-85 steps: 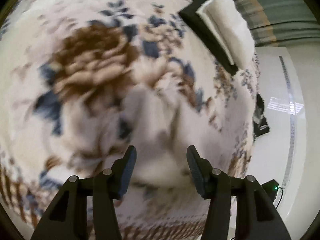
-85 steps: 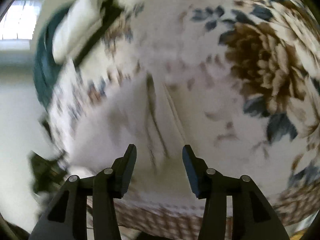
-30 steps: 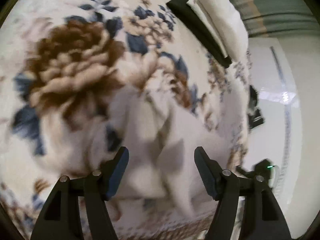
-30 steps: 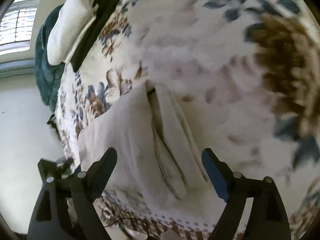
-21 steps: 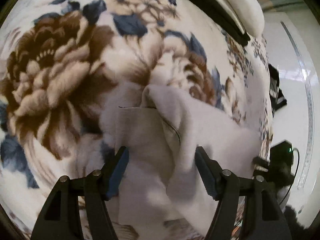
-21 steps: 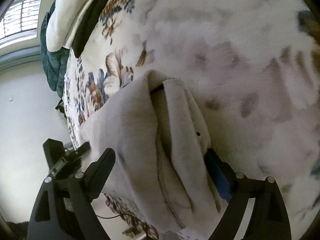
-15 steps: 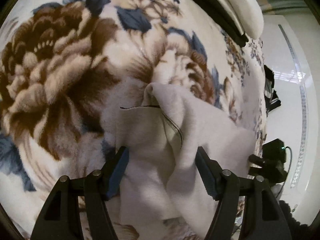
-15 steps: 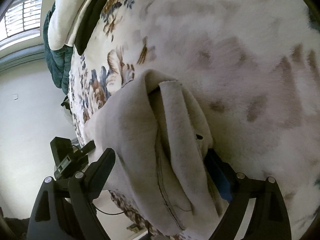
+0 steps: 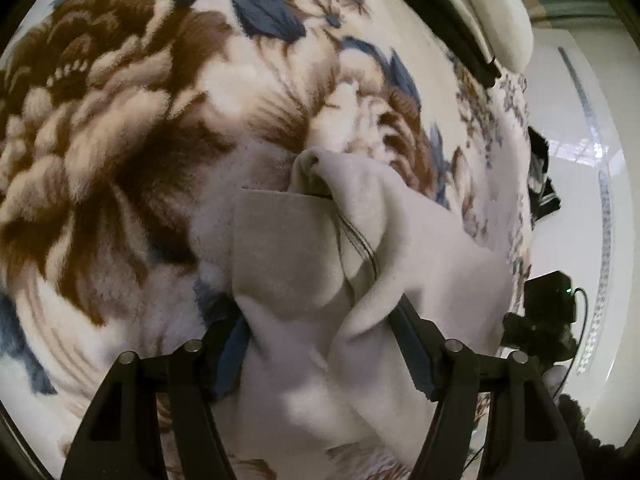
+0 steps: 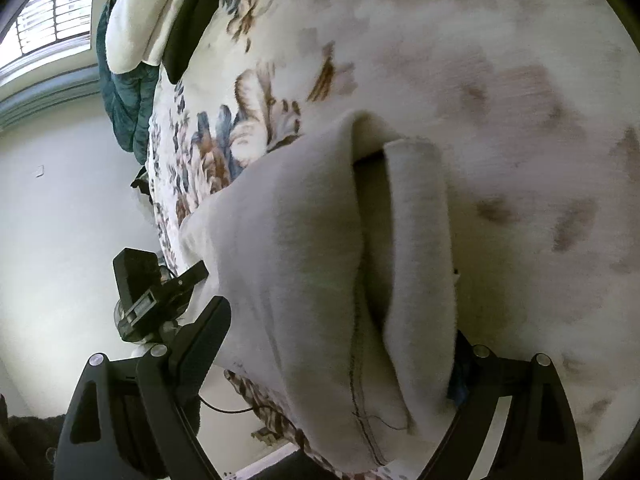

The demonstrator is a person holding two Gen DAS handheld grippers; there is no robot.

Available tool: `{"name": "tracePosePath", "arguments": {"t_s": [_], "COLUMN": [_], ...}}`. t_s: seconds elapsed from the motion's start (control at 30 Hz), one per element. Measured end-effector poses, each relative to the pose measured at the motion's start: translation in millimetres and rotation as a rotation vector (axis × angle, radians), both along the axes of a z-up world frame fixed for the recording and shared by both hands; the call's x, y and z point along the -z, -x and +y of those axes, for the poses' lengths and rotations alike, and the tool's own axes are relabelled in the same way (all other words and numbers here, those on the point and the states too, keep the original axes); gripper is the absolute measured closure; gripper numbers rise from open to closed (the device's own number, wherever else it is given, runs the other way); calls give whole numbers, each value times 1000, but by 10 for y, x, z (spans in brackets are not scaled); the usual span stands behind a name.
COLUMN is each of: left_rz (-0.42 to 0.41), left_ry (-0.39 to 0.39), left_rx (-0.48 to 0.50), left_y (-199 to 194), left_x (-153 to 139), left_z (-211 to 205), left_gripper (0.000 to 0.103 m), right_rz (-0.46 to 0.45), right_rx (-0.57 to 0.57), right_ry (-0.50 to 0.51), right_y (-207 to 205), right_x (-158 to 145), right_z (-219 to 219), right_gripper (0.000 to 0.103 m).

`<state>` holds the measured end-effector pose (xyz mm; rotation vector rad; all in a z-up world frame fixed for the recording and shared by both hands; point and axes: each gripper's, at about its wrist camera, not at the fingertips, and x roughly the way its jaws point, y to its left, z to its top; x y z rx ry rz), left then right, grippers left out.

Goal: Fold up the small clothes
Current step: 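Pinch the folded shirt with both grippers and lift it off the bed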

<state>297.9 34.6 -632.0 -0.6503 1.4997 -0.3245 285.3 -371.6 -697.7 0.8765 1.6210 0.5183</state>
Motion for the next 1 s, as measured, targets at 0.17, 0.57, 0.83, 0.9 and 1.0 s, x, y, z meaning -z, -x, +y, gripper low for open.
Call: {"name": "tracePosePath", "arguments": {"t_s": [0.17,0.57,0.83,0.9,1.0], "left_rz": [-35,-134,-236,-273,-321], "left_ry": [47,20,32,39,48], "left_rx": [-16,8,-13,-14,-23], "left_y": [56,-1,-447,-705,-1138], "left_x": [-104,-633,-1210,-1399,-1641], "left_z": [-13,-108,-16,7,27], "left_gripper": [79,87,87,87,87], "right_rz": [-8,-95,-197,-229,-292], "right_rx": [11,34,29,31,38], "right_ry": [20,53,57,62,90], "right_y": [30,67,-343,-544,-1018], "right_x": [13,-464,-1128,-1338,-1715], "right_z": [-54,-7,91,141,177], "right_gripper": [56,82,82,82,82]}}
